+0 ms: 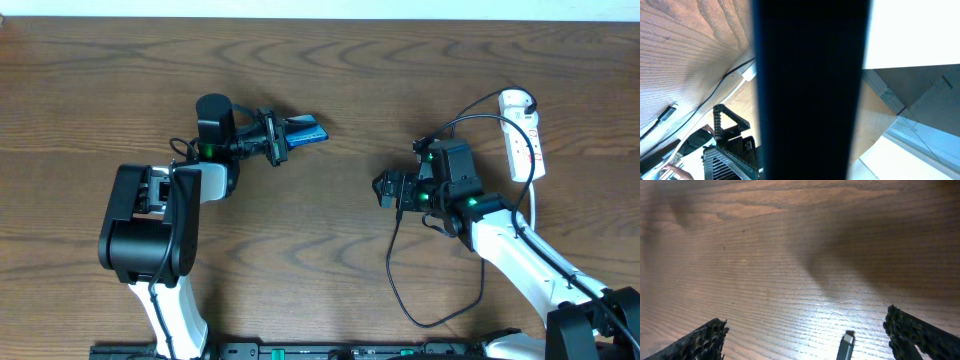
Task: Plug charger to phone and switch on socket
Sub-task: 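Lower the right gripper and grasp the USB-C plug end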
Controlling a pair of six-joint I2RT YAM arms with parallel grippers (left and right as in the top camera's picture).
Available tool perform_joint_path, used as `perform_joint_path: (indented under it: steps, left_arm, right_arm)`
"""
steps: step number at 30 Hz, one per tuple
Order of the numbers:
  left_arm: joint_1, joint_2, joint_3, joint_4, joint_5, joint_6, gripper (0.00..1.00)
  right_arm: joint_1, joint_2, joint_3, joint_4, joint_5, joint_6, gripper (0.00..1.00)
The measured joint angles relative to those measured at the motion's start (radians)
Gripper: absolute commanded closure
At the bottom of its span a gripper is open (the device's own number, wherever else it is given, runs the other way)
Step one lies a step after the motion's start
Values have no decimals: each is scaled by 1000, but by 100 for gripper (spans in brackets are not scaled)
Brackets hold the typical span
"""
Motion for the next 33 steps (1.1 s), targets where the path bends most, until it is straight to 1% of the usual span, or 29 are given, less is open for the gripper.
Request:
perform_joint_path:
  steps: [4, 7, 8, 12, 15, 18, 22, 24, 30, 33]
  left_arm:
    - [0, 0, 0, 0, 0, 5, 92]
    - [0, 0, 0, 0, -1, 27, 93]
    - [0, 0, 0, 0, -2, 43, 93]
    - [0, 0, 0, 1, -11, 107, 92]
    - [0, 0, 0, 1, -13, 160, 92]
    - [0, 0, 0, 1, -16, 200, 93]
    - [0, 0, 0, 1, -18, 227, 93]
    - [0, 0, 0, 1, -21, 234, 93]
    - [0, 0, 0, -1, -25, 260, 93]
    - [0, 0, 0, -1, -28, 266, 92]
  right_arm:
    - [0, 0, 0, -1, 0, 0, 1]
    - [2, 0, 0, -3, 0, -3, 5]
    - [3, 0, 0, -3, 0, -5, 7]
    - [44, 0, 0, -8, 7, -9, 7]
    - [92, 0, 1, -53, 43, -7, 7]
    - [136, 0, 20, -154, 117, -2, 8]
    - [174, 0, 98, -291, 230, 33, 13]
    - [185, 0, 130, -328, 269, 57, 18]
    - [217, 8, 145, -371, 325, 122, 28]
    - [242, 38, 145, -376, 335, 141, 33]
